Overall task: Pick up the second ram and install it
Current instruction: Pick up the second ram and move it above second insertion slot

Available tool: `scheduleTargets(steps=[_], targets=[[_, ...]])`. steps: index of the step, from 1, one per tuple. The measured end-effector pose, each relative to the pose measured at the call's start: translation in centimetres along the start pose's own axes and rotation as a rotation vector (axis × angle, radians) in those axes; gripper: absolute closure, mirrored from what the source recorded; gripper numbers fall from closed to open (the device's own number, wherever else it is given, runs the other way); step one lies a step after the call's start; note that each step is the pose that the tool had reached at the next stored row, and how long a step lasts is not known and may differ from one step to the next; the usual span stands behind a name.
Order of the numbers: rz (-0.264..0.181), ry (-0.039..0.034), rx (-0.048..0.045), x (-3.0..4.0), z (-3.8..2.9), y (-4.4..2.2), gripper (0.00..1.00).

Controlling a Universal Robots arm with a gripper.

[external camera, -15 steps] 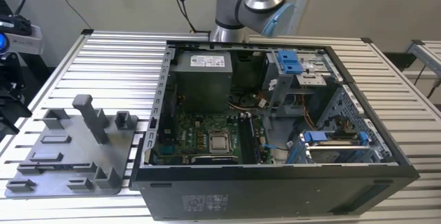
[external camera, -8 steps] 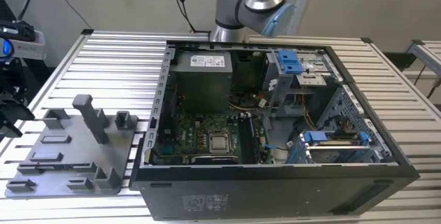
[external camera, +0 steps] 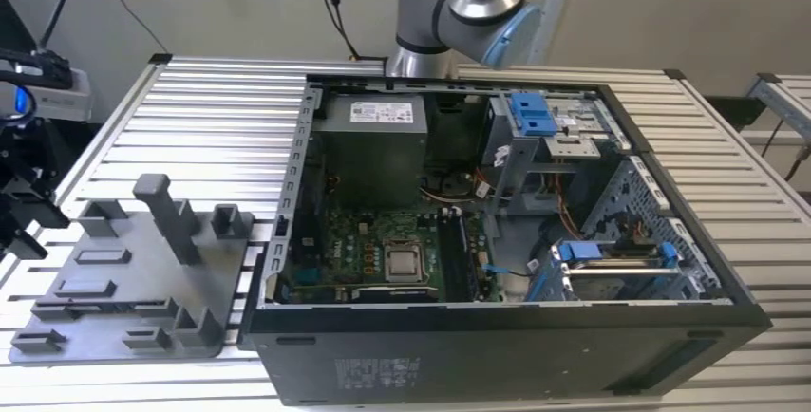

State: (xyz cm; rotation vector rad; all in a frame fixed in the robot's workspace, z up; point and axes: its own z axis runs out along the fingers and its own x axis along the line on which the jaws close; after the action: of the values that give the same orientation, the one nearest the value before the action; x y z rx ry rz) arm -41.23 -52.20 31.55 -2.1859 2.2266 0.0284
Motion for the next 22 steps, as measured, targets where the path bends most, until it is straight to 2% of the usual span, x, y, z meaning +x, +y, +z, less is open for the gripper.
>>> scheduleTargets(steps=[22], targets=[[-0.005,-0.0006,-0.0005,0.08,2.86,0.01,0.58]])
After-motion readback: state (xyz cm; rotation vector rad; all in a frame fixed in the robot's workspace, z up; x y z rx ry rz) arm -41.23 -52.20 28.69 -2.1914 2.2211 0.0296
